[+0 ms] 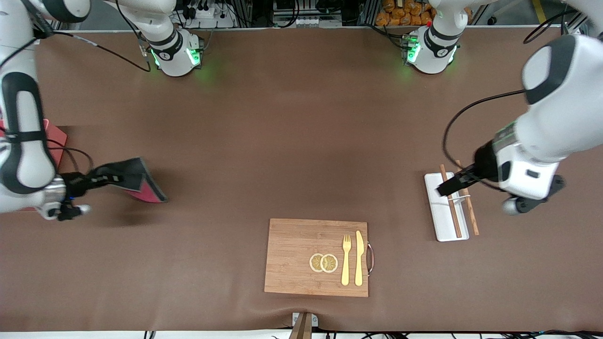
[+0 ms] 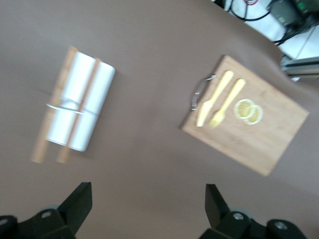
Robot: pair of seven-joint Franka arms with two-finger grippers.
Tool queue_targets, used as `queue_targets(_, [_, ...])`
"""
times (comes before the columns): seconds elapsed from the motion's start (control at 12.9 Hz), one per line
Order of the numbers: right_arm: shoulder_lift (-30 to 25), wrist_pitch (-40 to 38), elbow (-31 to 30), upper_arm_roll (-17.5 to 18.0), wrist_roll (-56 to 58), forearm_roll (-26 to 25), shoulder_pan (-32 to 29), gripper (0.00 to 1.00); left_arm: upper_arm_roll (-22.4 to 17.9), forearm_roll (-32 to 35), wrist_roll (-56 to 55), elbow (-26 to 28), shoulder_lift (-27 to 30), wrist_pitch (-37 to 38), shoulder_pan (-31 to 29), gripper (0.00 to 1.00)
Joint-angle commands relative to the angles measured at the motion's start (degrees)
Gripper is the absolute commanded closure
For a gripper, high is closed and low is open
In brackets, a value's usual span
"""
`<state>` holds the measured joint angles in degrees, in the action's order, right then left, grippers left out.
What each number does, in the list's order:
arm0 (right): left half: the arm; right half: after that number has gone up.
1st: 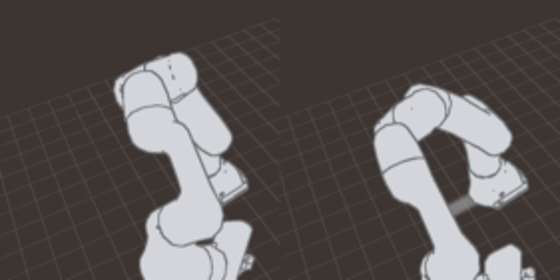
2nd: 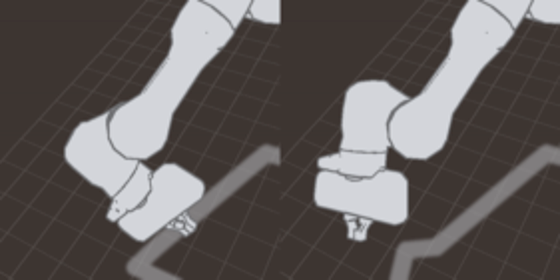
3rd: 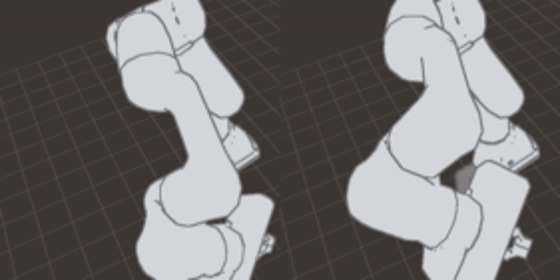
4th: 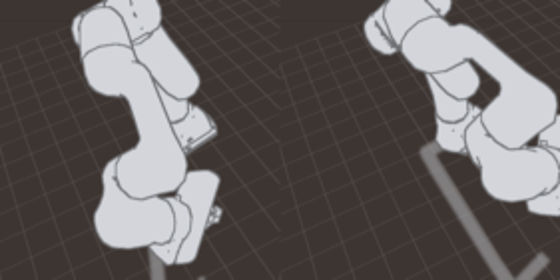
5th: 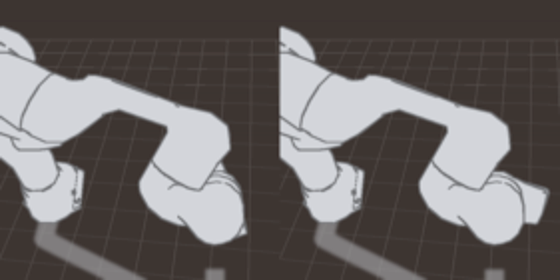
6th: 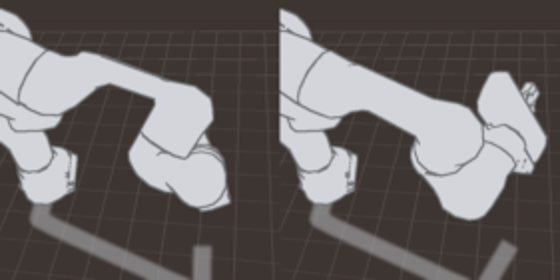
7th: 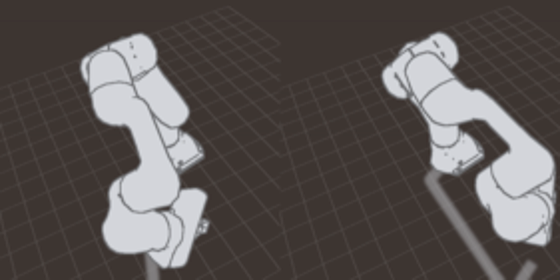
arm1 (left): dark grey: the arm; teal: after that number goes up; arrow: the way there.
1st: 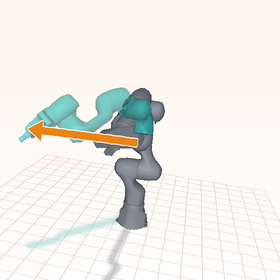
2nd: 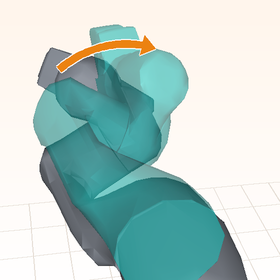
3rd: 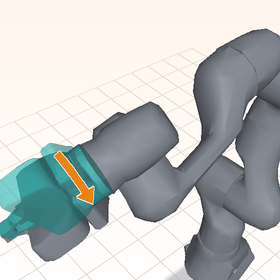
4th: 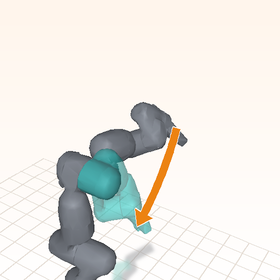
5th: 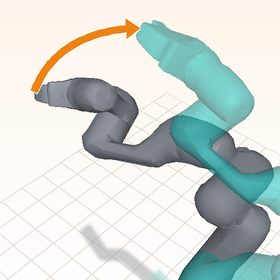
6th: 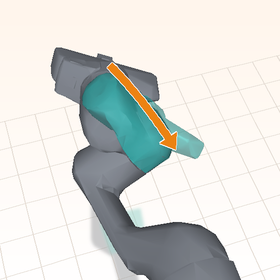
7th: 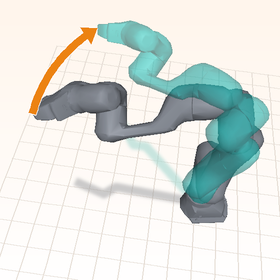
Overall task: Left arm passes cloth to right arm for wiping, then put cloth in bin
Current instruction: 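Open the left gripper and withdraw it while the right gripper pulls cloth, then carry the cloth with the right gripper over the pink bin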
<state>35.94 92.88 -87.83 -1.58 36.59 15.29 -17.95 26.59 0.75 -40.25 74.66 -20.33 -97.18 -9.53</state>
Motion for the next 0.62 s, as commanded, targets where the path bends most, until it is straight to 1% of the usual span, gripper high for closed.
queue_targets(0.0, [-3.14, -1.29, 0.82, 1.41, 6.2, -6.21, -5.67, 1.0, 0.39, 1.45, 6.23, 1.98, 5.02, 6.01, -3.47, 0.0])
queue_targets(0.08, [-4.81, -1.56, 0.82, 1.41, 8.13, -8.5, -7.69, 1.0, 0.39, 1.54, 8.15, 2.07, 6.08, 8.47, -4.87, 0.0])
queue_targets(0.16, [-7.17, -2.69, 0.82, 1.41, 10.58, -9.74, -9.54, 1.0, 0.22, 1.36, 10.96, 2.25, 7.48, 9.89, -5.76, 0.0])
queue_targets(0.23, [-9.98, -4.09, 0.82, 1.32, 11.65, -10.36, -10.43, 1.0, 0.13, 1.45, 12.98, 2.77, 8.98, 11.04, -6.38, 0.0])
queue_targets(0.39, [-15.17, -6.3, 0.82, 1.41, 11.84, -13.61, -10.53, 1.0, -0.4, 1.45, 14.23, 4.17, 11.53, 13.85, -6.21, 0.0])
queue_targets(0.47, [-16.07, -6.3, 0.82, 1.41, 11.84, -13.97, -10.26, 1.0, -3.01, 1.45, 15.71, 6.27, 13.54, 13.95, -5.34, 0.0])
queue_targets(0.54, [-15.47, -5.78, 0.73, 1.49, 11.67, -13.97, -10.17, 1.0, -7.39, 1.45, 18.6, 9.34, 16.26, 13.51, -1.5, 0.0])
